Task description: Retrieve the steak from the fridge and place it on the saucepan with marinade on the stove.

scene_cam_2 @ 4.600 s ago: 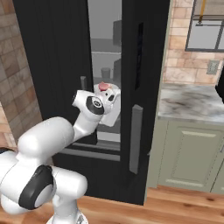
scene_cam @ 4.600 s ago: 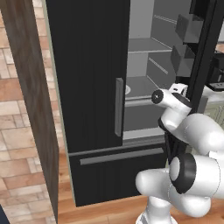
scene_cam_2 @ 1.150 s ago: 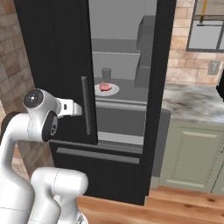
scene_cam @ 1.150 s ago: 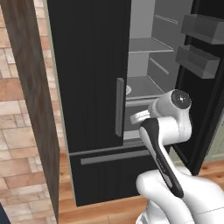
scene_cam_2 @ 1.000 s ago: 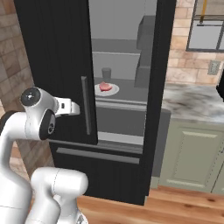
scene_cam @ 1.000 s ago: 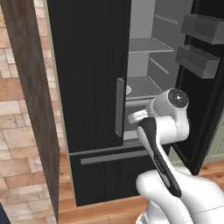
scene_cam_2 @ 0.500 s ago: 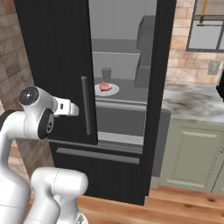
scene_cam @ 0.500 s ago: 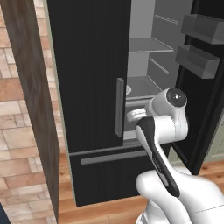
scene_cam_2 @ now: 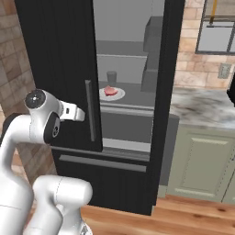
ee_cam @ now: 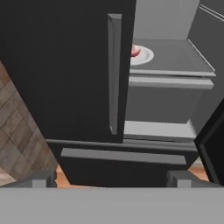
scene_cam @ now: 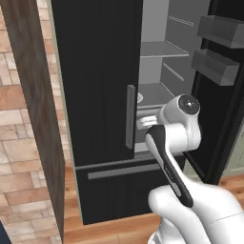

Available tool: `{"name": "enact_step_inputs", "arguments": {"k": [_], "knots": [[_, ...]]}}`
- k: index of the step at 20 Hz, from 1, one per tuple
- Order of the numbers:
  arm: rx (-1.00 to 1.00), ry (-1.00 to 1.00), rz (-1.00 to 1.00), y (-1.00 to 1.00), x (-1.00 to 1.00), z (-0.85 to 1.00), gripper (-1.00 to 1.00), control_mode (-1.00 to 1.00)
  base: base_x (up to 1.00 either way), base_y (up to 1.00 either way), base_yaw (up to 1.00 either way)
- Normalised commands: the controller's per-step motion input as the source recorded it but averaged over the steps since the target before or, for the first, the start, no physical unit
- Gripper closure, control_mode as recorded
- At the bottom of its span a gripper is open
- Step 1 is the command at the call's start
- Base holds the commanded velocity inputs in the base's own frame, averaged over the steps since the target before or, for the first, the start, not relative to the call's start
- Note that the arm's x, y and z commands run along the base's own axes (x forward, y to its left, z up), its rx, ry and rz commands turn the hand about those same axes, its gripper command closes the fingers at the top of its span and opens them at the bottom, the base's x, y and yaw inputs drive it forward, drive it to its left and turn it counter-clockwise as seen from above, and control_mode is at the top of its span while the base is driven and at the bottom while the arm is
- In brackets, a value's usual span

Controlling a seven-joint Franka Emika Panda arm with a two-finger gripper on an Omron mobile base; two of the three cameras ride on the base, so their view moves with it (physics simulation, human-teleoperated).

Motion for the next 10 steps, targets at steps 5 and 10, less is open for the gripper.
{"name": "enact_step_inputs", "arguments": {"k": [5, 10], "knots": [[0.00, 0.07, 0.00, 0.00, 0.39, 0.00, -1.00, -1.00, 0.00, 0.00, 0.00], [0.00, 0.06, 0.00, 0.00, 0.34, -0.01, -1.00, -1.00, 0.00, 0.00, 0.00]]}}
